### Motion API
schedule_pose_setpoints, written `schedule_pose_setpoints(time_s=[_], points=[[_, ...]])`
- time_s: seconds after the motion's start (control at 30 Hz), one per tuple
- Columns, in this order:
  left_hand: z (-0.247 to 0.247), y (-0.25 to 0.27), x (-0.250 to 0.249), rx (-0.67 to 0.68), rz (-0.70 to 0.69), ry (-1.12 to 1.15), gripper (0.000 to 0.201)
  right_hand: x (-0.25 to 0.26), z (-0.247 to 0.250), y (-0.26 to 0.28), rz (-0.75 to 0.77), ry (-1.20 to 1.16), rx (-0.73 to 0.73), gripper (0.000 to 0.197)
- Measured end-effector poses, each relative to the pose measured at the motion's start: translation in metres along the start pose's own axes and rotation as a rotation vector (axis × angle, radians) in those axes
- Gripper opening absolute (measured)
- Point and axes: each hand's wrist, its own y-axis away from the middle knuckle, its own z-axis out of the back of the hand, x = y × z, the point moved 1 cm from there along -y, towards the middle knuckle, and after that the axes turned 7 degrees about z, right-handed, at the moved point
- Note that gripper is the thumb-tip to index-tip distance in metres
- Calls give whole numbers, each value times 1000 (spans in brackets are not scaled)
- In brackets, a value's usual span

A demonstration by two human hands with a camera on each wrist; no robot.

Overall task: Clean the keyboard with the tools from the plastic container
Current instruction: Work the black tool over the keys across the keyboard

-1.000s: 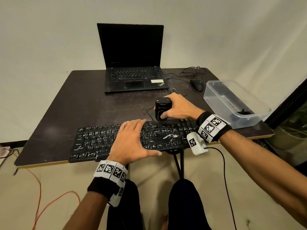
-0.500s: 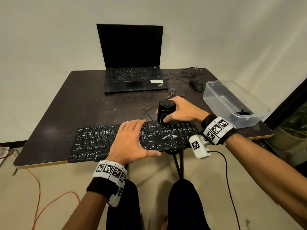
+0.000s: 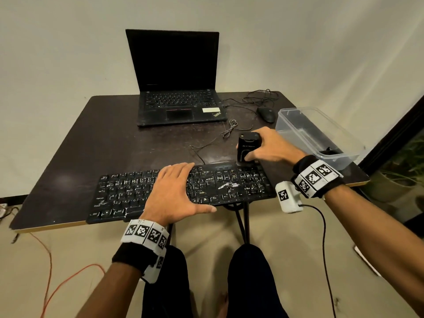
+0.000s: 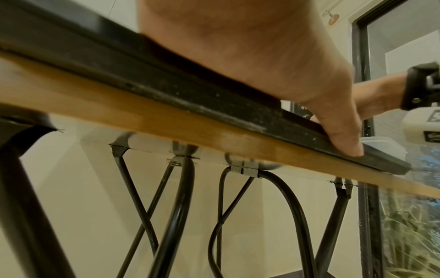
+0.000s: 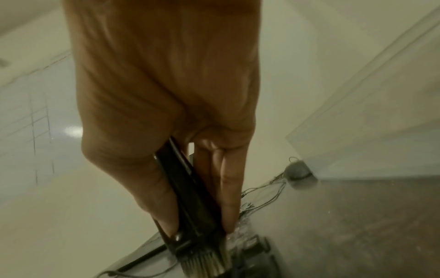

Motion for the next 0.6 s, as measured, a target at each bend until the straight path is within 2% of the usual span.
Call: schedule_pose_setpoints(time_s=[0.07,0.2,0.3,0.4,0.47,0.6], points=[[0,-1,-1,5,1,2,135,-4,6,1,-17,23,-30,36],[2,0,-1,1,6,5,135,-11,11,4,-27,-35,33,48],[2,0,-2,-2,2,17,133,-21,15,8,-62,-52,-34,55],[2,0,-2,-1,7,22,132,-20,19,15,-76,-52,22,40],[2,0,-1,5,14,22,134,-20,22,16,-77,-23,-19,35],[3,0,-2,16,18,29,135,-20,26,19,-104,-36,44,44]])
